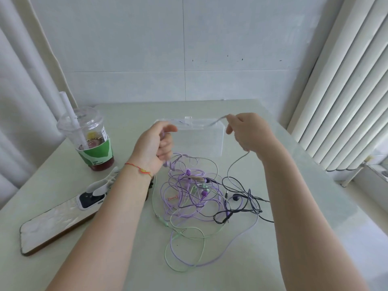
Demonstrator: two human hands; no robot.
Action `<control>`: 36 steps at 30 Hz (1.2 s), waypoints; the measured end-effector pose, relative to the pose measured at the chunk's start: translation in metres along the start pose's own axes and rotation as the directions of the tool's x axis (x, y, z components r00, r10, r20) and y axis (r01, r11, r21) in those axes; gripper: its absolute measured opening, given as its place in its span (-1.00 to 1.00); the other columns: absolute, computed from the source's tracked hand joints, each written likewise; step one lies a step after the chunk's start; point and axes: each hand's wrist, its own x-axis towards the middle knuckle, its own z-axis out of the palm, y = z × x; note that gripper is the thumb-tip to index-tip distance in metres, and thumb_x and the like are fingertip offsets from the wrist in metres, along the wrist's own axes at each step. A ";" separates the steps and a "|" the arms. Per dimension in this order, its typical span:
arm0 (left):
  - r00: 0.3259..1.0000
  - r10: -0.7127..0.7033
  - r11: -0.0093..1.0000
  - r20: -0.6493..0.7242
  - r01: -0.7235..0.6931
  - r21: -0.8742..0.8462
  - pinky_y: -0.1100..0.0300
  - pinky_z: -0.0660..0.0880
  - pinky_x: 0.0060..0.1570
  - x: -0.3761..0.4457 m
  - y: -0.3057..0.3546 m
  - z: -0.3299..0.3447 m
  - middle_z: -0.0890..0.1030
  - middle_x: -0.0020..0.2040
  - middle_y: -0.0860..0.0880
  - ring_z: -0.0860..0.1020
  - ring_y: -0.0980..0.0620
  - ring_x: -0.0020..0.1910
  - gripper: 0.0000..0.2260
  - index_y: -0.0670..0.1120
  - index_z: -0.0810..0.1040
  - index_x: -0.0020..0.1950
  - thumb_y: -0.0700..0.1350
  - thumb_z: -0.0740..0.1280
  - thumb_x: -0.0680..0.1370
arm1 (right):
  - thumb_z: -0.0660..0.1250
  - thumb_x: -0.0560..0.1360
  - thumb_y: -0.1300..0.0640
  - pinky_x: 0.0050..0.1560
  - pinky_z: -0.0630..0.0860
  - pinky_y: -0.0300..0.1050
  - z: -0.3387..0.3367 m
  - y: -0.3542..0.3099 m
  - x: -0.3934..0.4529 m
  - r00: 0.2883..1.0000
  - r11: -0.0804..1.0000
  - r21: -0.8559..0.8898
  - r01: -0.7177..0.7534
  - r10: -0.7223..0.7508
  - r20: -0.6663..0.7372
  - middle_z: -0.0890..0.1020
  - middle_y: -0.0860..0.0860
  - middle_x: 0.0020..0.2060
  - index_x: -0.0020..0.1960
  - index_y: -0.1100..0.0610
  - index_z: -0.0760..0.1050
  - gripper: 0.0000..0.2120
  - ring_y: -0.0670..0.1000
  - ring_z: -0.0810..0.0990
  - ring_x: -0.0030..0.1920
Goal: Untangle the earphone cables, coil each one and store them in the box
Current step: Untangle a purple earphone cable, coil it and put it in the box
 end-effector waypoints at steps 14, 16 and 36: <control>0.912 -0.051 0.901 0.406 -0.133 0.412 0.26 0.03 -0.47 -0.019 -0.008 0.022 0.47 -0.35 0.01 0.21 0.12 -0.52 -0.81 -0.09 0.71 -0.11 0.00 0.39 0.43 | 0.12 0.66 0.22 0.03 0.62 0.18 0.015 -0.022 -0.011 0.974 0.534 0.834 -0.137 -0.079 0.211 0.69 0.24 -0.11 0.01 0.26 0.38 -0.87 0.27 0.68 -0.07; 0.943 0.024 0.960 0.331 -0.113 0.255 0.27 0.02 -0.50 -0.013 -0.005 0.016 0.50 -0.35 0.01 0.19 0.16 -0.59 -0.80 -0.11 0.69 -0.13 -0.01 0.36 0.44 | 0.19 0.64 0.15 0.02 0.63 0.14 0.011 -0.018 -0.010 0.972 0.681 0.720 -0.133 -0.053 0.230 0.69 0.24 -0.07 0.05 0.28 0.44 -0.81 0.25 0.69 -0.04; 0.991 -0.074 0.985 0.111 0.055 0.165 0.34 0.02 -0.58 -0.013 -0.007 0.024 0.58 -0.29 0.00 0.15 0.18 -0.62 -0.81 -0.11 0.63 -0.08 -0.01 0.44 0.41 | 0.16 0.64 0.22 -0.51 0.38 -0.19 0.012 -0.013 -0.010 0.962 0.800 0.600 -0.013 -0.154 0.227 0.61 0.12 -0.37 -0.10 0.24 0.47 -0.81 0.04 0.51 -0.48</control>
